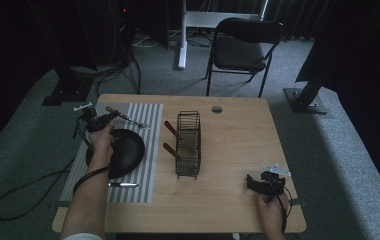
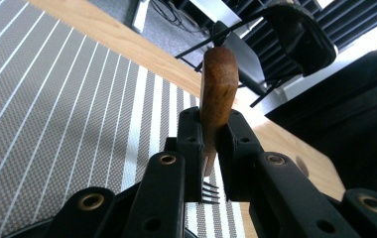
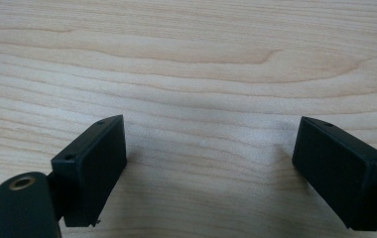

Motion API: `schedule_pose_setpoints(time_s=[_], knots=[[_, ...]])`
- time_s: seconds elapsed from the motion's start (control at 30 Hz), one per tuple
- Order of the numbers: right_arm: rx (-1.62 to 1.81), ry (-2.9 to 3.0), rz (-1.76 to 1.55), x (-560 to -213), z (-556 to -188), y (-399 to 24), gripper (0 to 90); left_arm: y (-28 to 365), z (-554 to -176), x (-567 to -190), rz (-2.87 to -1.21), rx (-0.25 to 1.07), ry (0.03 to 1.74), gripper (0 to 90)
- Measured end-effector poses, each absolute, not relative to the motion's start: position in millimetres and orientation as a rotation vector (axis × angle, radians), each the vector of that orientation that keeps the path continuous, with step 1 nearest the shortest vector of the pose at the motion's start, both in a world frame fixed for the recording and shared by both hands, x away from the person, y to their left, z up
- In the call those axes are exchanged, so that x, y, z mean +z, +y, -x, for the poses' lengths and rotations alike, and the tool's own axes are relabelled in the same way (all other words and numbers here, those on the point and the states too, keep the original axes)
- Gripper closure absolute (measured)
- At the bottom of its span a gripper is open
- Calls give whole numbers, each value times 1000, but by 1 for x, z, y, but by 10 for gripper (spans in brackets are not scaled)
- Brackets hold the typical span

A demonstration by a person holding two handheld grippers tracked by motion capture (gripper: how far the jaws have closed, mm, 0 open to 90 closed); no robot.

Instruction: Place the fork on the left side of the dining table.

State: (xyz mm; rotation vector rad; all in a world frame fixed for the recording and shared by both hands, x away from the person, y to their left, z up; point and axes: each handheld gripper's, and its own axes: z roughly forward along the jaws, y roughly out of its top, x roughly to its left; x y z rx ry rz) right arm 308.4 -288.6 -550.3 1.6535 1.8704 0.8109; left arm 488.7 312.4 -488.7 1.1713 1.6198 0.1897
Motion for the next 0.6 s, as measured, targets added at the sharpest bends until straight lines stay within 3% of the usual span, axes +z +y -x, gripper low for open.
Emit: schedule_pose_setpoints(time_s=[0.6], knots=[[811, 1870, -1654, -550, -308, -289, 133, 326, -489, -512, -1131, 159, 1718, 715]])
